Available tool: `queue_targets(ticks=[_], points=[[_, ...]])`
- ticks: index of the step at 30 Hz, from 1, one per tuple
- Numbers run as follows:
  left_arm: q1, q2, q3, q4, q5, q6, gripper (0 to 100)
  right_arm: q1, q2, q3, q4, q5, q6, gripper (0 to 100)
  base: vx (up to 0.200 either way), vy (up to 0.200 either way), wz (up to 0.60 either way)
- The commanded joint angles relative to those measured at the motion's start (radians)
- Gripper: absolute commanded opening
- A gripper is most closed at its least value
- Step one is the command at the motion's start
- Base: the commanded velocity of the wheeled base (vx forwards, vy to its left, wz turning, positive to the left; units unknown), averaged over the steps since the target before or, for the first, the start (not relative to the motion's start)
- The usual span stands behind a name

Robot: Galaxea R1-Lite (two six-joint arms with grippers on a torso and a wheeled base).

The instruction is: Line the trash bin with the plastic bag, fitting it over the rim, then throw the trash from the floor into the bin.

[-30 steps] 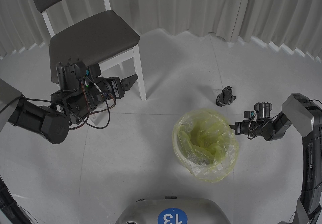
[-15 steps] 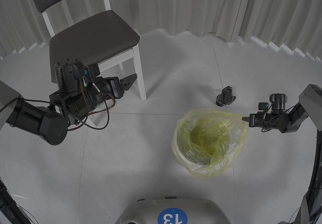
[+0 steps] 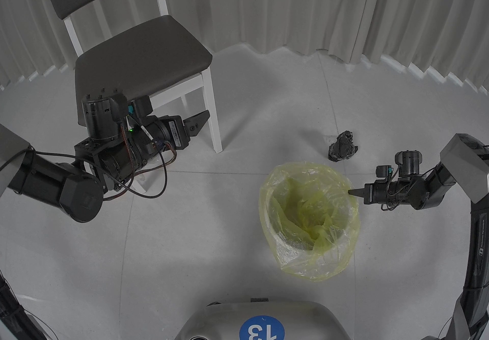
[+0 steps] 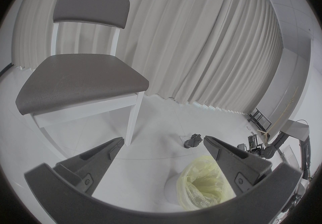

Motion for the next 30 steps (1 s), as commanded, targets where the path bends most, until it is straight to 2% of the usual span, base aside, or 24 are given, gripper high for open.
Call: queue_targets(ticks=[1, 19, 30], points=[[0.003, 0.012, 0.001, -0.006, 0.000, 0.000, 100, 0.006, 0.041, -0.012, -0.007, -0.001, -0.001, 100, 0.000, 0.000, 0.00], [0.006, 0.001, 0.002, -0.007, 0.000, -0.002, 100, -0.077, -0.041, -0.003, 0.003, 0.001, -0.004, 100, 0.000, 0.000, 0.00], [0.004, -0.002, 0.002, -0.007, 0.000, 0.000, 100, -0.059, 0.008, -0.007, 0.005, -0.001, -0.012, 100, 0.000, 0.000, 0.00]])
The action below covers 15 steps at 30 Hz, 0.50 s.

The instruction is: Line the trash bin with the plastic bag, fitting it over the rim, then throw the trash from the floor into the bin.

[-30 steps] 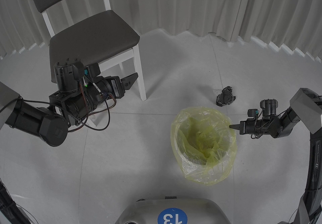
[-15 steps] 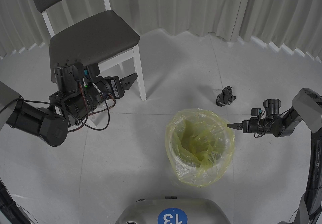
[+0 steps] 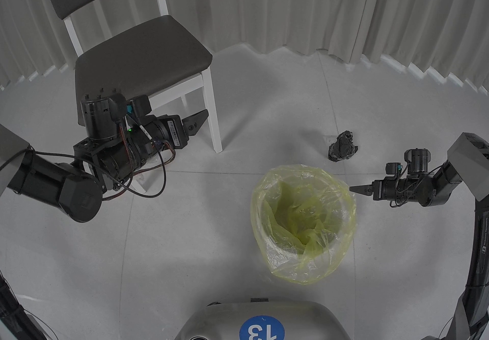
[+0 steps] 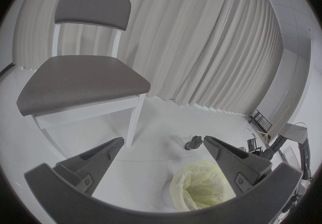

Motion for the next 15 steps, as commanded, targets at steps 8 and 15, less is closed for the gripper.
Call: queue_targets(ticks=[8, 15], points=[[-0.005, -0.001, 0.011, 0.000, 0.001, 0.000, 100, 0.032, 0.073, -0.024, 0.023, -0.004, -0.022, 100, 0.000, 0.000, 0.00], [-0.002, 0.004, 0.009, -0.002, 0.001, 0.001, 100, 0.026, 0.165, -0.201, 0.190, -0.054, -0.037, 100, 0.000, 0.000, 0.00]])
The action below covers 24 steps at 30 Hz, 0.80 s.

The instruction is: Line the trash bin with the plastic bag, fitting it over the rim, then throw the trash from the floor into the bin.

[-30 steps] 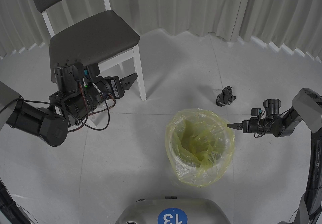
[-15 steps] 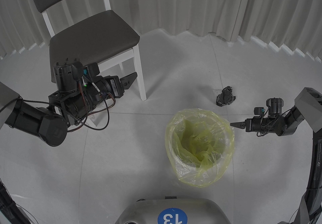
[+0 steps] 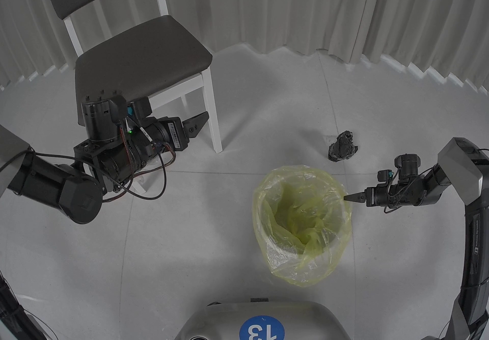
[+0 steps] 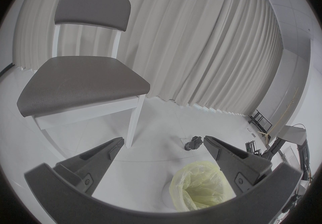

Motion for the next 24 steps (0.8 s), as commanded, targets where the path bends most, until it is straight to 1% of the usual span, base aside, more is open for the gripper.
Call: queue_targets(ticks=[1, 2, 3, 6, 11, 14, 17, 19, 22, 24], points=[[0.003, 0.006, 0.000, -0.002, 0.000, 0.001, 100, 0.006, 0.070, -0.069, 0.036, -0.032, -0.021, 100, 0.000, 0.000, 0.00], [0.001, 0.006, 0.000, -0.002, 0.000, 0.001, 100, 0.006, 0.072, -0.069, 0.036, -0.033, -0.024, 100, 0.000, 0.000, 0.00], [0.003, 0.009, 0.000, -0.002, 0.000, 0.001, 100, 0.015, 0.084, -0.071, 0.036, -0.050, -0.040, 100, 0.000, 0.000, 0.00], [0.000, 0.016, 0.000, -0.003, 0.000, 0.001, 100, 0.029, 0.096, -0.077, 0.042, -0.073, -0.050, 100, 0.000, 0.000, 0.00], [0.003, 0.028, 0.000, -0.018, 0.000, -0.001, 100, 0.035, 0.090, -0.066, 0.044, -0.070, -0.050, 100, 0.000, 0.000, 0.00], [0.004, 0.026, 0.003, -0.034, 0.000, -0.001, 100, 0.015, 0.014, -0.040, 0.047, -0.067, -0.029, 100, 0.000, 0.000, 0.00], [0.004, 0.022, 0.006, -0.034, 0.000, -0.001, 100, 0.000, -0.017, -0.028, 0.048, -0.067, -0.026, 100, 0.000, 0.000, 0.00], [0.006, 0.020, 0.004, -0.032, -0.001, -0.001, 100, -0.015, -0.049, -0.026, 0.070, -0.067, -0.024, 100, 0.000, 0.000, 0.00], [0.009, 0.017, 0.006, -0.032, -0.001, -0.001, 100, -0.044, -0.103, -0.037, 0.159, -0.067, -0.033, 100, 0.000, 0.000, 0.00], [0.009, 0.017, 0.006, -0.032, -0.001, -0.001, 100, -0.052, -0.112, -0.039, 0.177, -0.067, -0.038, 100, 0.000, 0.000, 0.00]])
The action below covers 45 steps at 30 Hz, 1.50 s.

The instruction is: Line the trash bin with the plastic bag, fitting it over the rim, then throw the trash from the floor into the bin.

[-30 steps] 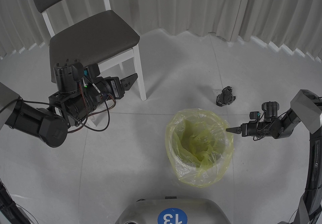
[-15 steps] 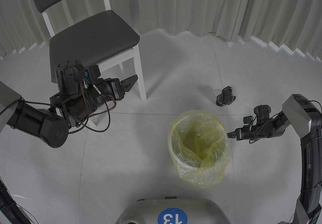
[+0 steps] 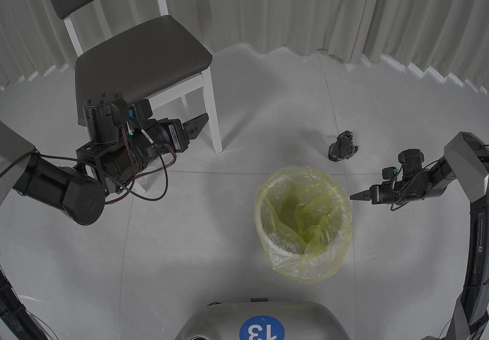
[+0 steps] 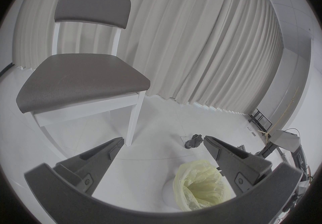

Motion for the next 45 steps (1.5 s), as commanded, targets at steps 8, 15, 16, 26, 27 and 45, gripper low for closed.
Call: queue_targets(ticks=[8, 15, 16, 26, 27, 45], points=[[0.003, -0.014, 0.006, 0.000, -0.001, -0.001, 100, -0.046, -0.125, 0.019, 0.056, 0.017, -0.029, 100, 0.000, 0.000, 0.00], [0.000, -0.029, 0.019, -0.002, 0.001, -0.001, 100, 0.014, -0.240, 0.279, 0.018, 0.020, -0.155, 100, 0.000, 0.000, 0.00], [0.000, -0.032, 0.020, -0.002, 0.001, -0.001, 100, 0.022, -0.251, 0.319, -0.003, 0.019, -0.161, 100, 0.000, 0.000, 0.00], [0.002, -0.040, 0.029, -0.005, -0.001, -0.004, 100, 0.083, -0.196, 0.509, -0.263, 0.010, -0.176, 100, 0.000, 0.000, 0.00], [0.002, -0.040, 0.031, -0.005, -0.001, -0.005, 100, 0.088, -0.184, 0.509, -0.269, 0.007, -0.178, 100, 0.000, 0.000, 0.00], [0.003, -0.029, 0.040, -0.011, -0.002, -0.008, 100, 0.079, -0.110, 0.482, -0.263, 0.002, -0.201, 100, 0.000, 0.000, 0.00]])
